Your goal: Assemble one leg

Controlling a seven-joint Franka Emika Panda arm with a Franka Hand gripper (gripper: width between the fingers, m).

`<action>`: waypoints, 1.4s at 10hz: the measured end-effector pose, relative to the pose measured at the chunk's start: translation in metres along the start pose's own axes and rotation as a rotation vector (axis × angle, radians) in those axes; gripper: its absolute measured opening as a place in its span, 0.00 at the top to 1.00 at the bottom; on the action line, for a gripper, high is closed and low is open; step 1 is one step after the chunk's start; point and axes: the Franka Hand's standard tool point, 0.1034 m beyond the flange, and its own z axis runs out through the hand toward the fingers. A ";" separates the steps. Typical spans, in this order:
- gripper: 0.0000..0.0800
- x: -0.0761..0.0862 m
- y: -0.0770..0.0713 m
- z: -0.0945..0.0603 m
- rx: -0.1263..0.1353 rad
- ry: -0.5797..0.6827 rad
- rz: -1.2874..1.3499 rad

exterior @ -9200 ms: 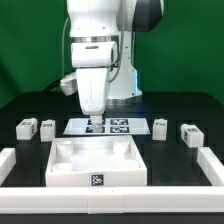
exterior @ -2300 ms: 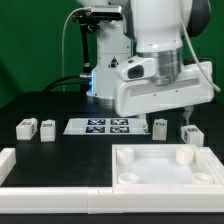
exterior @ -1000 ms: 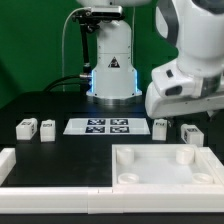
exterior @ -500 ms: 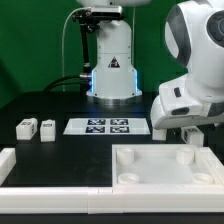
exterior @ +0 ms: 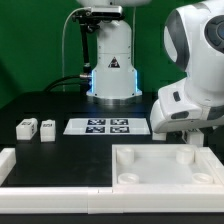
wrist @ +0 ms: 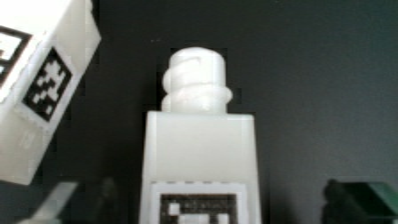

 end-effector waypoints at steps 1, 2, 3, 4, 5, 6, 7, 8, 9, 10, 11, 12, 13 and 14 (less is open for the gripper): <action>0.46 0.000 0.000 0.000 0.000 0.000 -0.001; 0.46 0.000 0.000 0.000 0.000 0.000 -0.004; 0.64 0.000 0.000 0.000 0.001 0.000 -0.019; 0.64 0.000 0.000 0.000 0.004 -0.001 -0.036; 0.64 0.000 0.000 0.000 0.003 -0.001 -0.036; 0.64 0.000 0.000 0.000 0.003 -0.001 -0.036; 0.64 0.000 0.000 0.000 0.003 -0.001 -0.036; 0.64 0.000 0.000 0.000 0.003 -0.001 -0.036; 0.64 0.000 0.000 -0.001 0.003 0.001 -0.037; 0.64 -0.009 -0.002 -0.010 -0.005 -0.016 -0.036; 0.64 -0.020 -0.004 -0.026 -0.017 -0.021 -0.043; 0.64 -0.027 -0.005 -0.040 -0.025 -0.028 -0.045; 0.64 -0.032 -0.005 -0.053 -0.029 -0.035 -0.046; 0.64 -0.032 -0.004 -0.062 -0.029 -0.021 -0.046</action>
Offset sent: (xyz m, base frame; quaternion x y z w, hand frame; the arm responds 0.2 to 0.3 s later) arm 0.0003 -0.0022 -0.0023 0.0108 -0.0014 -0.0419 0.9991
